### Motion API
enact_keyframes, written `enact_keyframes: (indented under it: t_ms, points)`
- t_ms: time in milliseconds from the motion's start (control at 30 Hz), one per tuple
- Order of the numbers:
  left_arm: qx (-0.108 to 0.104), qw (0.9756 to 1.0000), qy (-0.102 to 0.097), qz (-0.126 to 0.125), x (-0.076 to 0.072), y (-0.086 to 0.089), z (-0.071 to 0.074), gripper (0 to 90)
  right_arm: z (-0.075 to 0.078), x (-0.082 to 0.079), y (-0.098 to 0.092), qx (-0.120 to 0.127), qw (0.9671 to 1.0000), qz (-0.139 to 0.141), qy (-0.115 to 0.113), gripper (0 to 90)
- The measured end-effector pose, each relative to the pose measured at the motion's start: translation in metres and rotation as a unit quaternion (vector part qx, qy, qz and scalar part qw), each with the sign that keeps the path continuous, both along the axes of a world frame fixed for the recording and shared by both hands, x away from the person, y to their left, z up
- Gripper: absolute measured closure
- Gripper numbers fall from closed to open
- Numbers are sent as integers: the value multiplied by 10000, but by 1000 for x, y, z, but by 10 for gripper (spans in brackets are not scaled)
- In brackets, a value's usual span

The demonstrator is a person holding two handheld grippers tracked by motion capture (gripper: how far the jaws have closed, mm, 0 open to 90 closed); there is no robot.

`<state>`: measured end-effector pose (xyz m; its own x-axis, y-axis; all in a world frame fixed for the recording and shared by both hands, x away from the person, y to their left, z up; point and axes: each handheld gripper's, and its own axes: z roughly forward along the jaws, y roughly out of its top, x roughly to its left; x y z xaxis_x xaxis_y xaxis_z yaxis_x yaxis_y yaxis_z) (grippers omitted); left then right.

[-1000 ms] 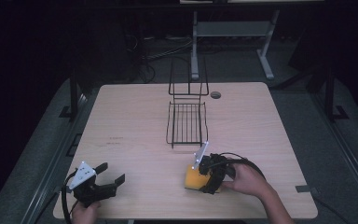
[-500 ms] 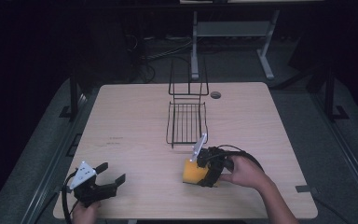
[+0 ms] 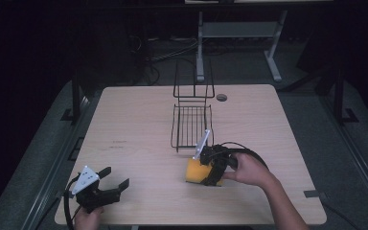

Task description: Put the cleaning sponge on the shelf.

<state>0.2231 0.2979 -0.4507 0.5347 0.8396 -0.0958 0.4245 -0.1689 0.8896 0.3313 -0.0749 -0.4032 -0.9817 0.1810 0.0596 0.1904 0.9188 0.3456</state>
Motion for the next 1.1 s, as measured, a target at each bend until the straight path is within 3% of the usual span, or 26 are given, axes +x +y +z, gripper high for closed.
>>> enact_keyframes:
  t_ms: [433,800,1100]
  points:
    - [36,10000,-8,-16,0,-1,0,140,2,5,0,75,10000,-4,43,211]
    - [46,10000,-7,-44,0,-2,0,140,13,10,-1,230,9997,-35,-40,211]
    - [80,9999,-36,-72,0,-3,0,141,10,16,0,278,9996,-32,35,211]
